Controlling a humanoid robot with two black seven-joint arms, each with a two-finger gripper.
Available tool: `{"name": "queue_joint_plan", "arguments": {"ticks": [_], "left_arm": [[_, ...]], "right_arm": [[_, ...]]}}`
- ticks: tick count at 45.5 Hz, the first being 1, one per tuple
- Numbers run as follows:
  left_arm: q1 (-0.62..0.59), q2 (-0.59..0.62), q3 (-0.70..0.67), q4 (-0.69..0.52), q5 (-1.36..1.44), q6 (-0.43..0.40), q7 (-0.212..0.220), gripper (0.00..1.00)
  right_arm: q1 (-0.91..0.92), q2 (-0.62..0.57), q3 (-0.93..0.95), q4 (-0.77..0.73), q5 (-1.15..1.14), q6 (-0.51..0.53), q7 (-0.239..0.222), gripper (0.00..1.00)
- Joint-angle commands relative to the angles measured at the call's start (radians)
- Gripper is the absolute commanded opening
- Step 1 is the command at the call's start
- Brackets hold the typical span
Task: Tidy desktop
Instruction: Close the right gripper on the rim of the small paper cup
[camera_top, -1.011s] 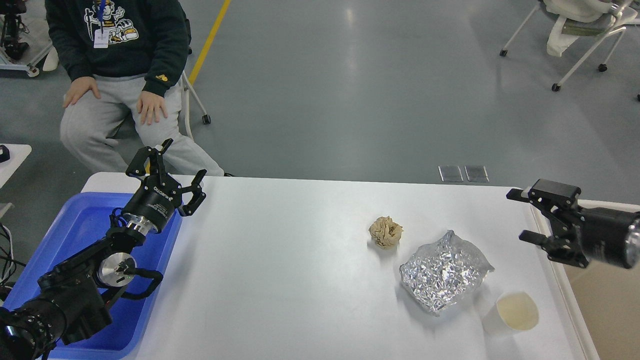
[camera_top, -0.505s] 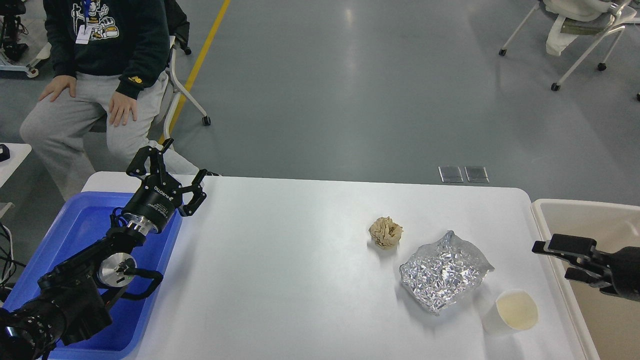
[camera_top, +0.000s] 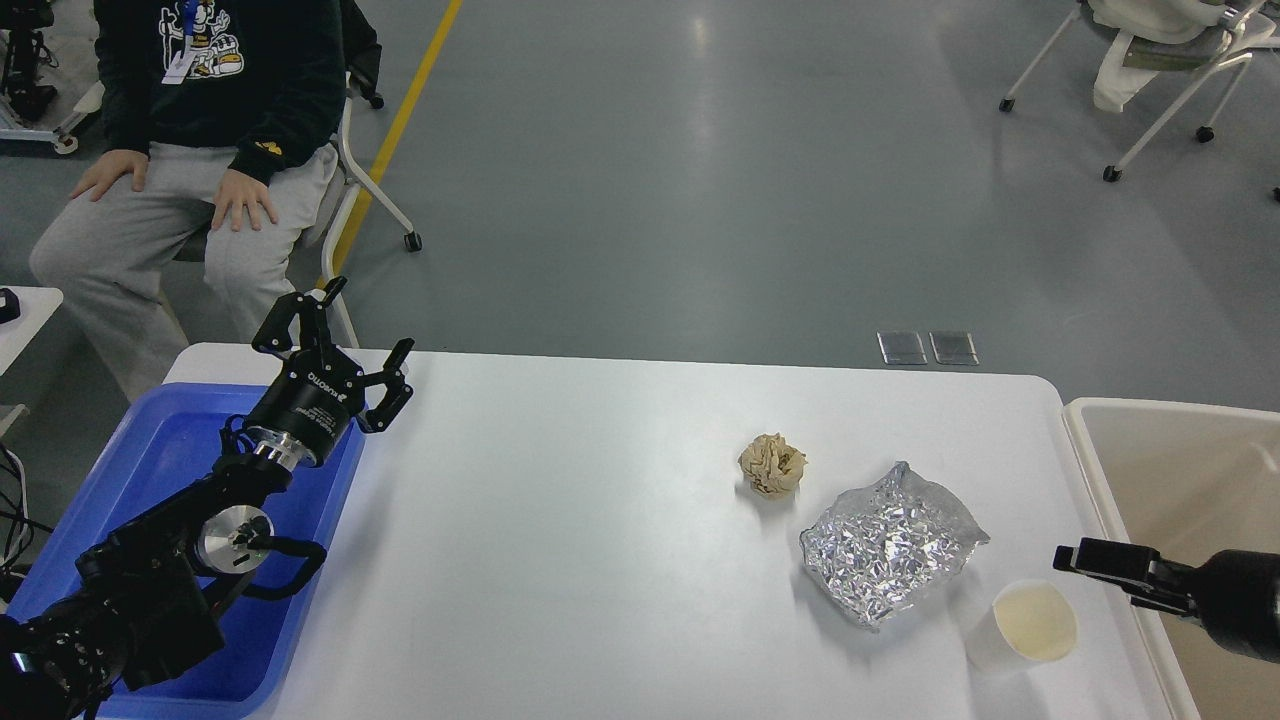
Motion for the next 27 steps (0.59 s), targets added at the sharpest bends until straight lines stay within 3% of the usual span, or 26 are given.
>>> {"name": "queue_joint_plan", "arguments": {"ticks": [1, 27], "left_arm": [[0.0, 0.0, -0.002, 0.0, 0.0, 0.001, 0.0, 1.0], [0.0, 0.0, 0.0, 0.0, 0.0, 0.001, 0.0, 1.0]], "right_arm": [[-0.024, 0.019, -0.014, -0.005, -0.02, -0.035, -0.001, 1.0], [-0.076, 0.115, -0.015, -0.076, -0.02, -0.061, 0.005, 1.0]]}}
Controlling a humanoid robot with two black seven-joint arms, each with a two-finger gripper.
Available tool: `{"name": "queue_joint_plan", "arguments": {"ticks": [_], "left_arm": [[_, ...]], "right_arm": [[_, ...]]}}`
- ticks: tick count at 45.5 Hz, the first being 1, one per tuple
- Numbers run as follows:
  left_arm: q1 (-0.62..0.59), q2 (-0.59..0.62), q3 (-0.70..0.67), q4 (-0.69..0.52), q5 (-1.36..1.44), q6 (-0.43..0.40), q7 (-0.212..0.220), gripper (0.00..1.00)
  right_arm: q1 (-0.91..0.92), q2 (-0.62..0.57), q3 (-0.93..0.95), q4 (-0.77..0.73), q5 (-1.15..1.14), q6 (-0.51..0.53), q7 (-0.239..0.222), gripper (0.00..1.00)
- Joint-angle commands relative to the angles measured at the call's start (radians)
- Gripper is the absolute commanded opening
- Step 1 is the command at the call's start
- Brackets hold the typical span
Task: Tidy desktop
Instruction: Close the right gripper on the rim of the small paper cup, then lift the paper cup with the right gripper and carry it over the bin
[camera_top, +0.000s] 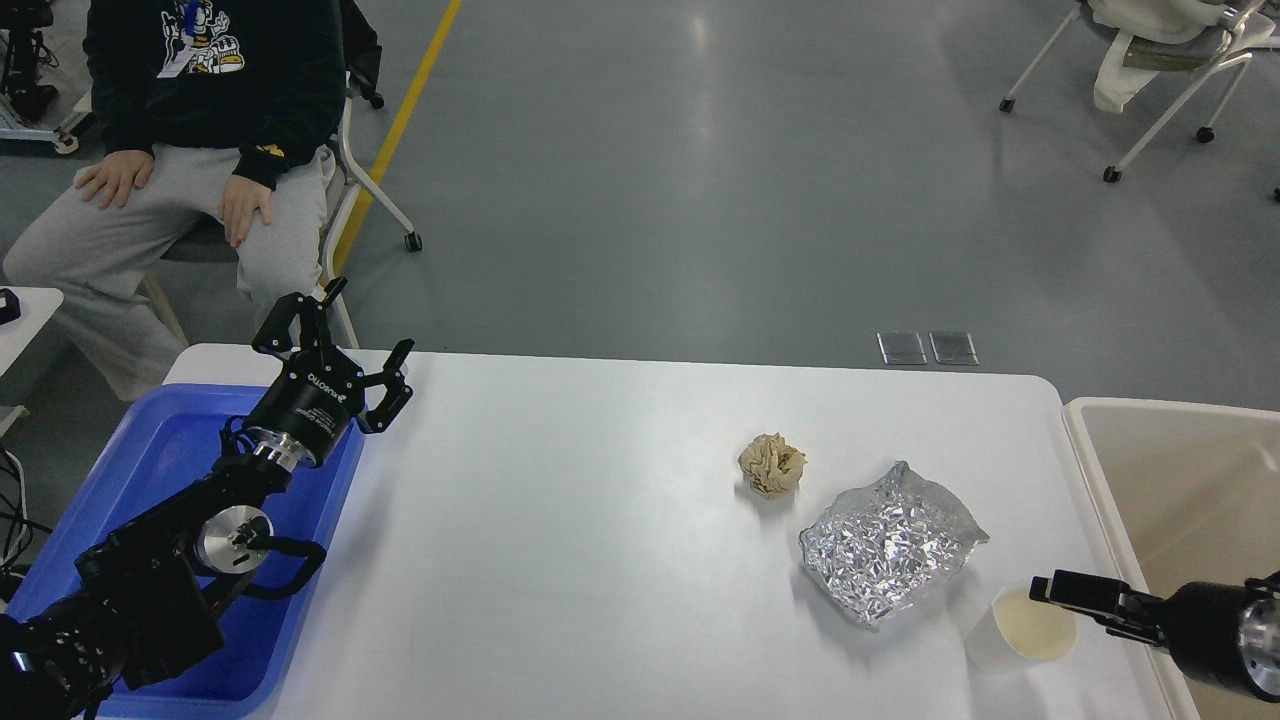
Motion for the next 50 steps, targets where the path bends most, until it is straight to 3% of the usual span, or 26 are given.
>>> {"name": "queue_joint_plan", "arguments": {"ticks": [1, 14, 22, 28, 34, 39, 50], "left_arm": [[0.0, 0.0, 0.0, 0.0, 0.0, 0.001, 0.0, 1.0], [0.0, 0.0, 0.0, 0.0, 0.0, 0.0, 0.0, 1.0], [0.0, 0.0, -0.001, 0.0, 0.0, 0.001, 0.0, 1.0], [0.0, 0.0, 0.0, 0.0, 0.0, 0.0, 0.0, 1.0], [0.0, 0.0, 0.0, 0.0, 0.0, 0.0, 0.0, 1.0], [0.0, 0.0, 0.0, 0.0, 0.0, 0.0, 0.0, 1.0], [0.0, 0.0, 0.0, 0.0, 0.0, 0.001, 0.0, 1.0]], "right_arm": [[-0.017, 0.048, -0.002, -0.053, -0.001, -0.008, 0.004, 1.0], [-0.04, 0.094, -0.002, -0.097, -0.001, -0.026, 0.006, 0.99], [-0.053, 0.112, 0.0, -0.12, 0.0, -0.029, 0.012, 0.92], [-0.057, 0.117, 0.0, -0.12, 0.0, -0.029, 0.032, 0.75], [-0.064, 0.115, 0.0, -0.122, -0.001, -0.029, 0.047, 0.44], [-0.065, 0.115, 0.0, -0.12, -0.001, -0.029, 0.046, 0.37], [-0.065, 0.114, 0.0, -0.117, -0.001, -0.031, 0.046, 0.0]]}}
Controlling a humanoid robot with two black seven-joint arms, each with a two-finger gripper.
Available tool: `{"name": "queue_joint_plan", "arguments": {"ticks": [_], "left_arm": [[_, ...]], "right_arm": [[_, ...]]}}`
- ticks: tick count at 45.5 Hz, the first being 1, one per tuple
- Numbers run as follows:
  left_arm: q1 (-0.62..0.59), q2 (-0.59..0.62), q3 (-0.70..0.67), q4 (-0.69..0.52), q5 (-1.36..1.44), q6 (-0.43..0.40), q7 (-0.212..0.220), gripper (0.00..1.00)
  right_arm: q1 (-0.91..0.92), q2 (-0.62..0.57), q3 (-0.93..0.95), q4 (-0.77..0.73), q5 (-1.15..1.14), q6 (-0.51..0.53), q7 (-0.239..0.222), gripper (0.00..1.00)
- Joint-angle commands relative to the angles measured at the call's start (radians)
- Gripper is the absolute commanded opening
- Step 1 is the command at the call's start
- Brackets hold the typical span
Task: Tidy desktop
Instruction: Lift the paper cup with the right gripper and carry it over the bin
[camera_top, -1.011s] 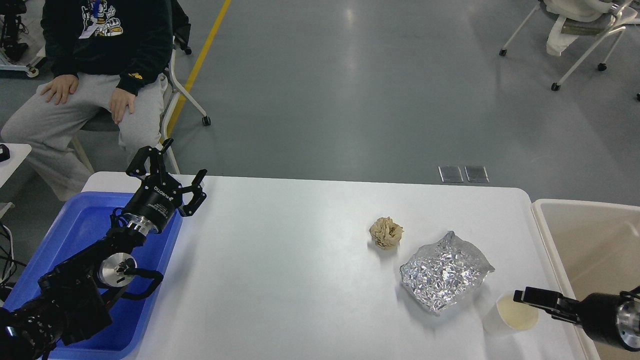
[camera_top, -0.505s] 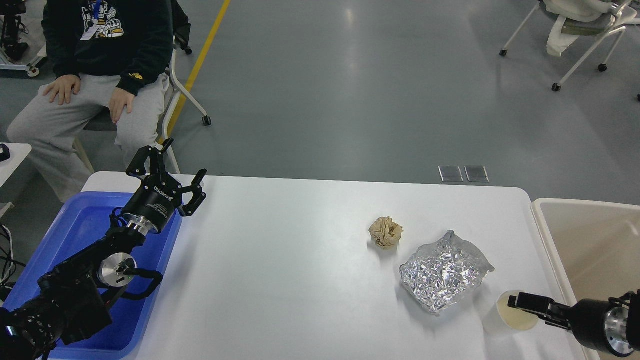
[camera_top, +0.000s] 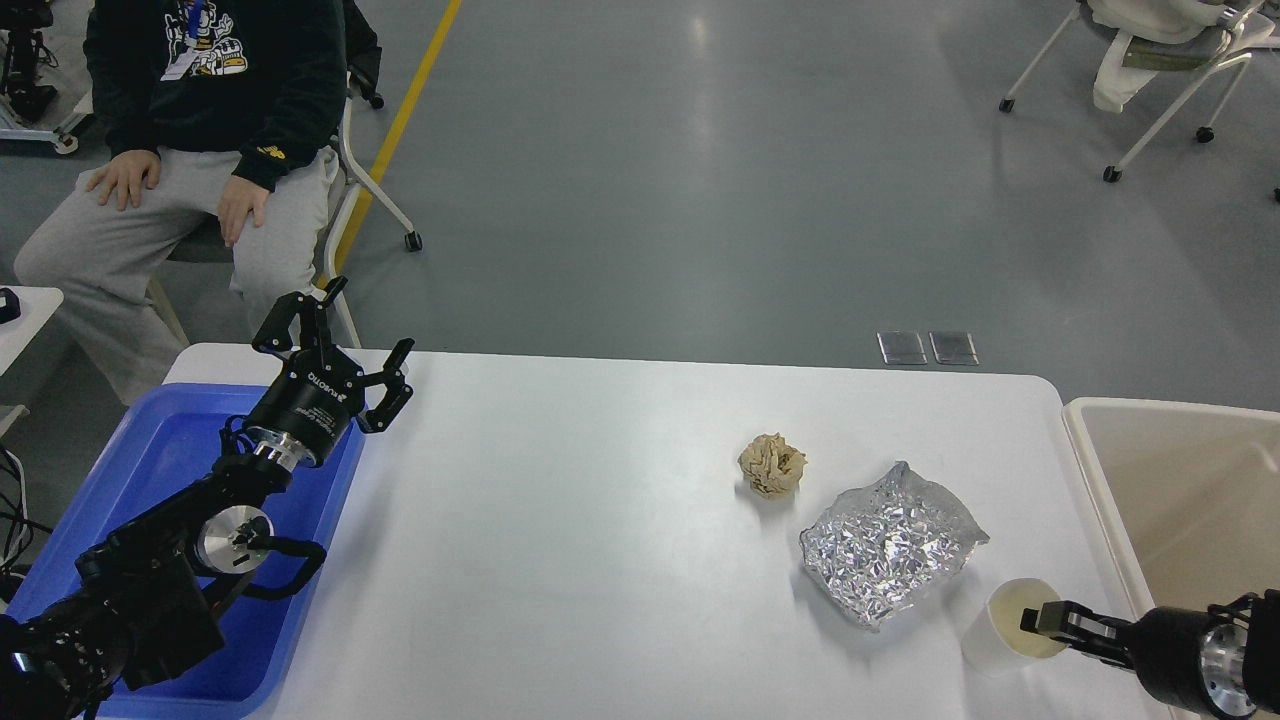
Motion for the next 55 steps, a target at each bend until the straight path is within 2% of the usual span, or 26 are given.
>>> {"name": "queue_joint_plan", "arguments": {"ticks": [1, 15, 24, 44, 55], "left_arm": [[0.0, 0.0, 0.0, 0.0, 0.0, 0.001, 0.0, 1.0], [0.0, 0.0, 0.0, 0.0, 0.0, -0.001, 0.0, 1.0], [0.0, 0.0, 0.0, 0.0, 0.0, -0.001, 0.0, 1.0], [0.0, 0.0, -0.001, 0.0, 0.0, -0.001, 0.0, 1.0], [0.0, 0.0, 0.0, 0.0, 0.0, -0.001, 0.0, 1.0]], "right_arm": [[-0.002, 0.0, 0.0, 0.001, 0.0, 0.0, 0.003, 0.0], [0.001, -0.054, 0.019, 0.029, 0.01, 0.003, 0.008, 0.0], [0.024, -0.17, 0.064, 0.132, 0.052, 0.029, 0.019, 0.0], [0.175, -0.466, 0.219, 0.211, 0.237, 0.356, 0.015, 0.0], [0.248, -0.558, 0.241, 0.21, 0.31, 0.459, 0.006, 0.0]]}}
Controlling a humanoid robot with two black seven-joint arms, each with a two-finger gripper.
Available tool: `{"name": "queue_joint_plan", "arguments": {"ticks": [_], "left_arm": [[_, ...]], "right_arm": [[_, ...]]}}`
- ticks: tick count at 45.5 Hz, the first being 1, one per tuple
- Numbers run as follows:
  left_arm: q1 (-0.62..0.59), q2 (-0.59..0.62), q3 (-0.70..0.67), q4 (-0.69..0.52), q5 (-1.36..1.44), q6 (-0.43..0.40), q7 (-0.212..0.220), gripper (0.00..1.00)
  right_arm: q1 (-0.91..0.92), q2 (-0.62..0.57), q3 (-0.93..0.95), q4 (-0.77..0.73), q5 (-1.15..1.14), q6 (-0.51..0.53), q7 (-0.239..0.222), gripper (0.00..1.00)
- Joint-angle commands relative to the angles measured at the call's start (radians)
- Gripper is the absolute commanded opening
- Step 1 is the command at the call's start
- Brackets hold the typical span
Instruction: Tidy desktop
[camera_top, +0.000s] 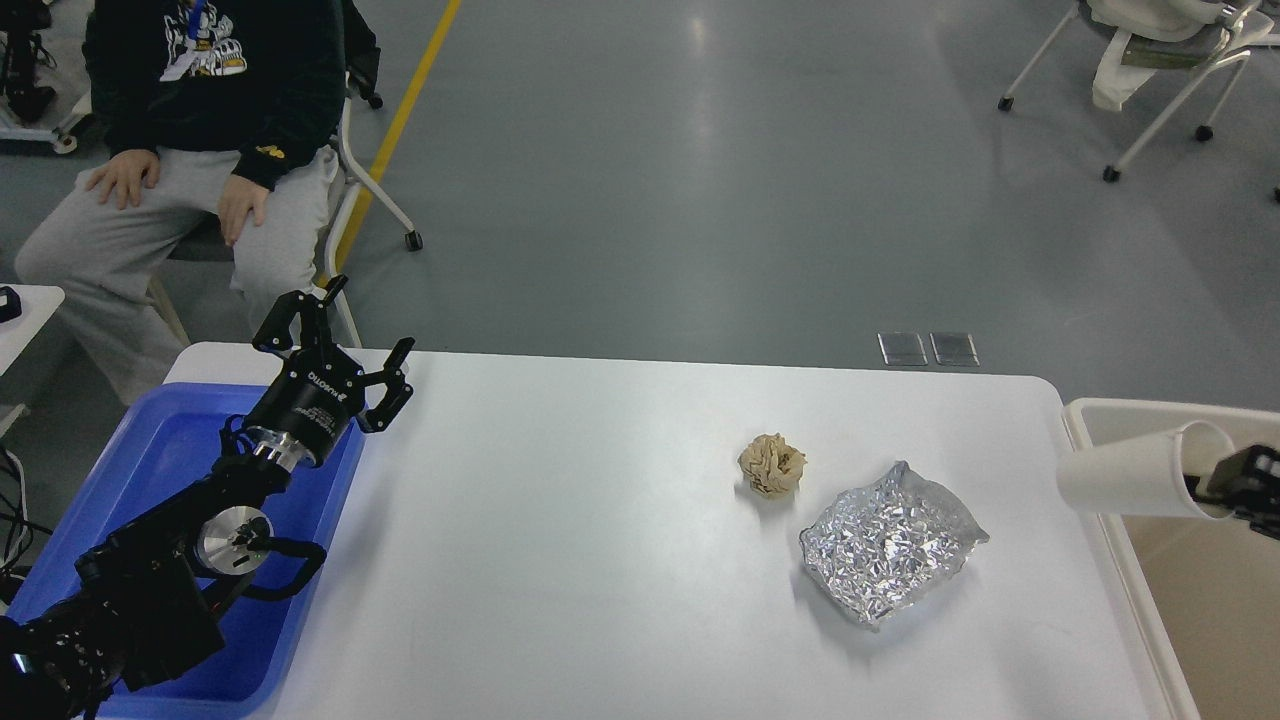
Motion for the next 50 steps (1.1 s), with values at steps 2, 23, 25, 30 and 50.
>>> {"name": "queue_joint_plan", "arguments": {"ticks": [2, 23, 25, 30, 50], "left_arm": [[0.0, 0.0, 0.001, 0.0, 0.0, 0.0, 0.0, 1.0], [0.0, 0.0, 0.001, 0.0, 0.0, 0.0, 0.0, 1.0], [0.0, 0.0, 0.001, 0.0, 0.0, 0.002, 0.0, 1.0], [0.0, 0.0, 0.001, 0.0, 0.0, 0.002, 0.0, 1.0], [0.0, 0.0, -0.001, 0.0, 0.0, 0.0, 0.0, 1.0]], "right_arm": [[0.09, -0.111, 0.034, 0.007, 0.069, 0.122, -0.006, 0.0], [0.207, 0.028, -0.024, -0.23, 0.23, -0.086, -0.166, 0.0], [0.205, 0.068, -0.049, -0.271, 0.265, -0.146, -0.178, 0.0], [0.202, 0.171, -0.118, -0.374, 0.374, -0.29, -0.201, 0.0], [0.087, 0.645, -0.196, -0.866, 0.774, -0.66, -0.213, 0.0]]}}
